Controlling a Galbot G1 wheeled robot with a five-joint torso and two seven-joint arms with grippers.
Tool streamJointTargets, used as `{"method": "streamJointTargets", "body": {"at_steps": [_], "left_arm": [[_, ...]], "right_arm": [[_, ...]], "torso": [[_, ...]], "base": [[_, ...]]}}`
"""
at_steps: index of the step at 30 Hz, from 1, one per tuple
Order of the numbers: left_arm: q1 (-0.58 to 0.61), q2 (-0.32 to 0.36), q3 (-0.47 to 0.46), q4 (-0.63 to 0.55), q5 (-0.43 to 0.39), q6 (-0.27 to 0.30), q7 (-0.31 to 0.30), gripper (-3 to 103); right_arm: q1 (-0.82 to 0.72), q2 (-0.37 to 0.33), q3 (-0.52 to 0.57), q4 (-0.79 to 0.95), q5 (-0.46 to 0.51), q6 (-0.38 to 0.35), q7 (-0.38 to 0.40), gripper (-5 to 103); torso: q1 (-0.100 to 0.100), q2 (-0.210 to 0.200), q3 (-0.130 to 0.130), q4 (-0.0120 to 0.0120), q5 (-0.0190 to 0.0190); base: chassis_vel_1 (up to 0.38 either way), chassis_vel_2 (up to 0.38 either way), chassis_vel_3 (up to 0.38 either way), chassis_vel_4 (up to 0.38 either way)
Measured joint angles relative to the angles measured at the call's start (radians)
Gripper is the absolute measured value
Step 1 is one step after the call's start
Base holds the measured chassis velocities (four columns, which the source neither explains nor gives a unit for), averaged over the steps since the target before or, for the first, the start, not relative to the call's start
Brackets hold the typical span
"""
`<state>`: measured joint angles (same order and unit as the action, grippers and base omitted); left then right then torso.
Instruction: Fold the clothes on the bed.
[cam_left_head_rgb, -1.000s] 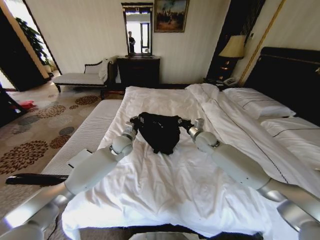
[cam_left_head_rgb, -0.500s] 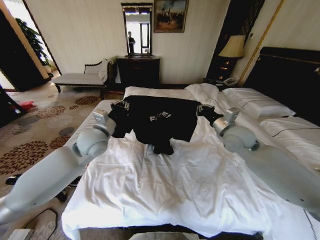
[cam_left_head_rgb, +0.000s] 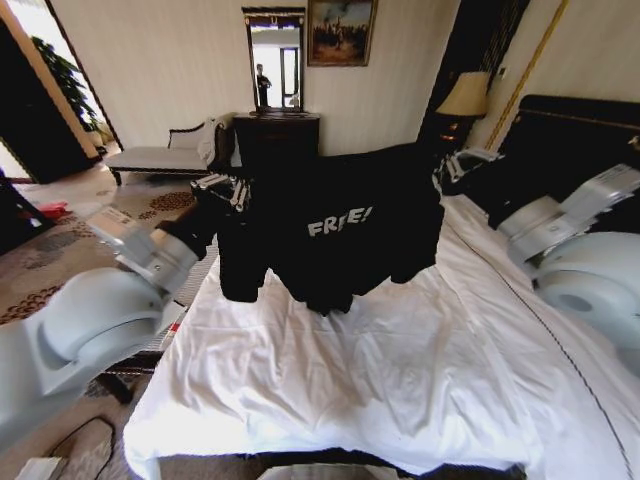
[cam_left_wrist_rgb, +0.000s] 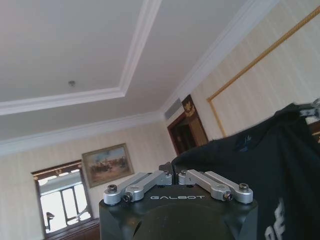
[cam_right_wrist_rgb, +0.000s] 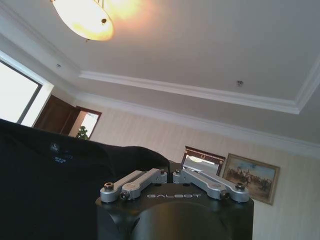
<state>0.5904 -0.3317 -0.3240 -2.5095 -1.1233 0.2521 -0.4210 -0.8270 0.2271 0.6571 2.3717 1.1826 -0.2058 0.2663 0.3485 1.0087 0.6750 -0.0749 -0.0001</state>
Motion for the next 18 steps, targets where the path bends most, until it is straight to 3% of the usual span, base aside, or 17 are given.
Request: {"method": "streamJointTargets", "body": {"at_steps": [1,3,4,7,10,16,18], "left_arm": [[0.034,0.024,-0.079,-0.004,-0.054,0.001,-0.002,0],[0.043,0.032,-0.109,-0.004,-0.082,0.003,-0.005,0],[0.052,0.046,-0.165,-0.003,-0.137,0.008,-0.012,0],[0.051,0.068,-0.240,-0.001,-0.219,0.015,-0.028,0],[0.052,0.076,-0.269,0.000,-0.248,0.019,-0.036,0],[0.046,0.116,-0.448,0.003,-0.446,0.044,-0.080,0],[0.046,0.122,-0.474,0.003,-0.474,0.048,-0.086,0]], "right_arm": [[-0.012,-0.011,0.047,0.025,0.032,-0.008,0.009,0],[-0.015,-0.016,0.067,0.036,0.049,-0.013,0.016,0],[-0.015,-0.026,0.098,0.056,0.081,-0.022,0.029,0],[-0.014,-0.047,0.138,0.106,0.122,-0.032,0.054,0],[-0.015,-0.053,0.161,0.129,0.147,-0.044,0.076,0],[-0.010,-0.096,0.289,0.138,0.273,-0.080,0.151,0],[-0.009,-0.102,0.307,0.138,0.300,-0.086,0.162,0]], "torso": [[0.000,0.000,0.000,0.0001,0.0000],[0.000,0.000,0.000,-0.0001,0.0000],[0.000,0.000,0.000,-0.0003,0.0001],[0.000,0.000,0.000,-0.0003,0.0000],[0.000,0.000,0.000,-0.0003,0.0000],[0.000,0.000,0.000,-0.0003,0.0002],[0.000,0.000,0.000,-0.0003,0.0002]], "base": [[0.000,0.000,0.000,0.000],[0.000,0.000,0.000,0.000],[0.000,0.000,0.000,0.000],[0.000,0.000,0.000,0.000],[0.000,0.000,0.000,0.000],[0.000,0.000,0.000,0.000],[0.000,0.000,0.000,0.000]]}}
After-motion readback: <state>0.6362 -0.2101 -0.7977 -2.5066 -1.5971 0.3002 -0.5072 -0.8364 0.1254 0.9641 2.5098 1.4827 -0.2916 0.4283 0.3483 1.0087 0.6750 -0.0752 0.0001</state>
